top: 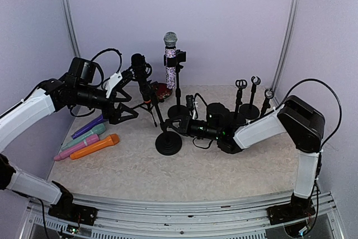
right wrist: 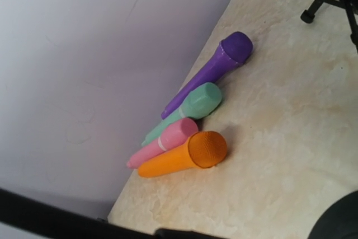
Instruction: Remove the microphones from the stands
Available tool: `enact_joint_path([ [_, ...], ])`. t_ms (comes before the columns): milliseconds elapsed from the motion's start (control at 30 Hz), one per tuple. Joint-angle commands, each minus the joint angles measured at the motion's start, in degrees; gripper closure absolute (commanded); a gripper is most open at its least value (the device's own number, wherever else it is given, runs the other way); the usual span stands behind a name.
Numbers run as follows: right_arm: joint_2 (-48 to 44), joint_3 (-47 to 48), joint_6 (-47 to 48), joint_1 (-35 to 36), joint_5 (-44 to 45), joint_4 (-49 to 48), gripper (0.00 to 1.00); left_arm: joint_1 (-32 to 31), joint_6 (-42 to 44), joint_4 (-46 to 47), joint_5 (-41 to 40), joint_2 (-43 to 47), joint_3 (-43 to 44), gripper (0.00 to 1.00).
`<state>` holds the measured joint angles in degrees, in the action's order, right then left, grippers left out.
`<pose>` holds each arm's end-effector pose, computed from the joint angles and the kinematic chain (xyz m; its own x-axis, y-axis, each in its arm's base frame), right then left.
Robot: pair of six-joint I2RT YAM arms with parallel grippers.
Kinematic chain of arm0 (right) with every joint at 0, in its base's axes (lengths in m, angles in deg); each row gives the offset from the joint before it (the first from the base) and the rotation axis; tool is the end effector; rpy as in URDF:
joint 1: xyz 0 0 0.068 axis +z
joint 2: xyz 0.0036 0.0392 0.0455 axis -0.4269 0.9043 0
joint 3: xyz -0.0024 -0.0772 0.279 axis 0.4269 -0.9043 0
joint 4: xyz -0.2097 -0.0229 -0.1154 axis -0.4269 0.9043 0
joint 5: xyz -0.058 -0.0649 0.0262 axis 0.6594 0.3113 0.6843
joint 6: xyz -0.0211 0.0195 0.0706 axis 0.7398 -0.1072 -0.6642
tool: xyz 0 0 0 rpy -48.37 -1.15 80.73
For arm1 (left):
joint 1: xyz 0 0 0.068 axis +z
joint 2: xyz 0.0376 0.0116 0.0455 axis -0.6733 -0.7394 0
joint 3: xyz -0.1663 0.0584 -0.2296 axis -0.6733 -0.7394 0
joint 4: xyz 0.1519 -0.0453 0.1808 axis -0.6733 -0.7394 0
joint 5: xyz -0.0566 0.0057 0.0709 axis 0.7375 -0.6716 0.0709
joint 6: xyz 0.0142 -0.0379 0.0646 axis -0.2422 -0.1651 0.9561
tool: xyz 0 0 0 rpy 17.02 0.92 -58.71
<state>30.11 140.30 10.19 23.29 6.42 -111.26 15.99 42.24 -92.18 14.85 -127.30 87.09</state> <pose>0.2773 0.3442 0.2125 -0.7822 0.2845 -0.5543 -0.4813 0.2889 0.8276 0.2205 -0.1468 0.3476 -0.1870 0.4968 -0.8475 0.9105 0.4115 0.0404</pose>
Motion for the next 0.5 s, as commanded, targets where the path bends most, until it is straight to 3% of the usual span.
enact_joint_path([
  [0,4.6,-1.7,0.1,-2.7,-0.2,7.2,1.0,-3.1,-4.2,5.2,-1.2,-3.7,3.0,0.1],
  [233,4.7,-5.7,-2.3,-2.8,-0.3,1.8,1.0,-3.8,-11.8,14.0,-1.1,-11.3,8.4,0.13],
  [467,4.5,-6.3,-0.5,-2.7,-0.6,0.9,1.0,-4.6,-16.1,15.8,7.6,-18.3,14.4,0.19],
])
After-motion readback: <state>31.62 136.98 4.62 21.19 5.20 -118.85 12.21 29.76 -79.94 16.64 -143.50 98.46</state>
